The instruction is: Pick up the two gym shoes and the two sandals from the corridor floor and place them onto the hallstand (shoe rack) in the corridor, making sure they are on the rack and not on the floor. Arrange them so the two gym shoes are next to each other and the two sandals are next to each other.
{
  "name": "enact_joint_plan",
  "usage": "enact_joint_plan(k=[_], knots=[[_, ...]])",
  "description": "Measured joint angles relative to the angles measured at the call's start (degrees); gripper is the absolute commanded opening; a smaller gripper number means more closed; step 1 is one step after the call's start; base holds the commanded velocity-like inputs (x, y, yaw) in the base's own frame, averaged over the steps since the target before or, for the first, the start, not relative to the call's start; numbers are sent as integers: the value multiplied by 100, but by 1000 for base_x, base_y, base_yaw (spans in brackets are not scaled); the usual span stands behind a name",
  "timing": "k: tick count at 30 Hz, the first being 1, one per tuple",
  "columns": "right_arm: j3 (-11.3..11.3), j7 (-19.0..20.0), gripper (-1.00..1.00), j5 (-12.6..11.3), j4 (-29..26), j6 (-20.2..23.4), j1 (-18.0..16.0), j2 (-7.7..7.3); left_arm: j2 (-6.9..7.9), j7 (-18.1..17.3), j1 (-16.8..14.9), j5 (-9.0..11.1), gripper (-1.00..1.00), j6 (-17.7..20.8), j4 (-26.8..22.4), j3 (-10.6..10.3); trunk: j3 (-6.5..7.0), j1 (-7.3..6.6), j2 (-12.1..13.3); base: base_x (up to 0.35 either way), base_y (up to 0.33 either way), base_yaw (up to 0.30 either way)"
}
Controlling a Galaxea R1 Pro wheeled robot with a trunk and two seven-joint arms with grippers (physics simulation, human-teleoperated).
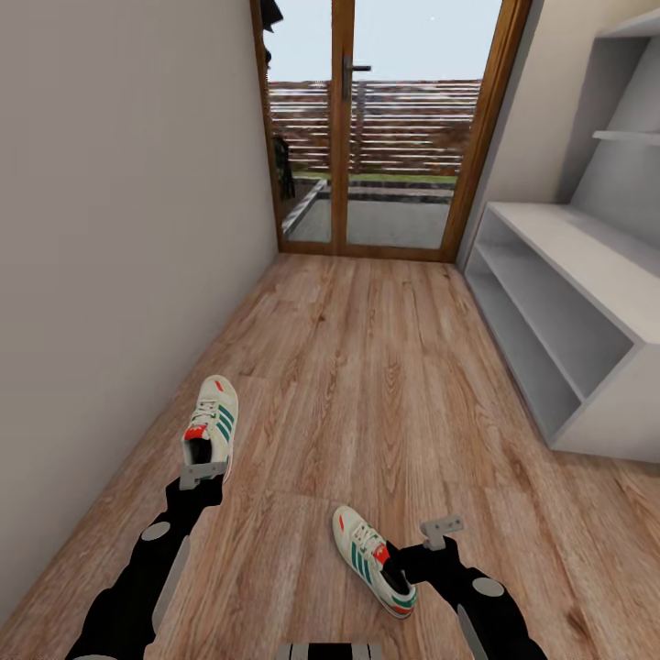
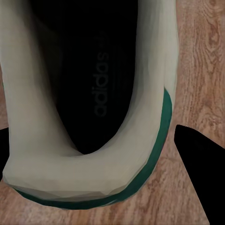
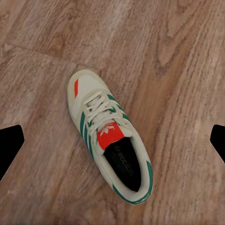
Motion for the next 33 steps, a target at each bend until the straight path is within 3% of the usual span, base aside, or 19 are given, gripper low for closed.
enact_joint_plan(k=[3, 15, 17, 24, 33], knots=[[-2, 0, 100, 3, 0, 1, 0, 0, -1, 0, 0, -1, -100, 3, 0, 0, -73, 66, -120, 0, 0, 0], [-1, 5, 100, -1, 0, 0, 0, 0, 7, 11, -6, -16, -100, 48, -101, 7, -447, 98, -138, 0, 0, 0], [-1, 7, 100, -6, -4, 0, 0, 0, 7, 13, -8, -16, -100, 132, -282, 8, -510, 103, -140, 0, 0, 0], [-2, 3, 100, -5, -16, 0, 0, 0, 7, 3, -9, -25, -100, 1076, -1132, 2, -692, 118, -149, 0, 0, 0], [-1, 0, 100, -4, -19, 0, 0, 0, 8, -16, -8, -25, -100, 1157, -1187, -15, -751, 121, -150, 0, 0, 0]])
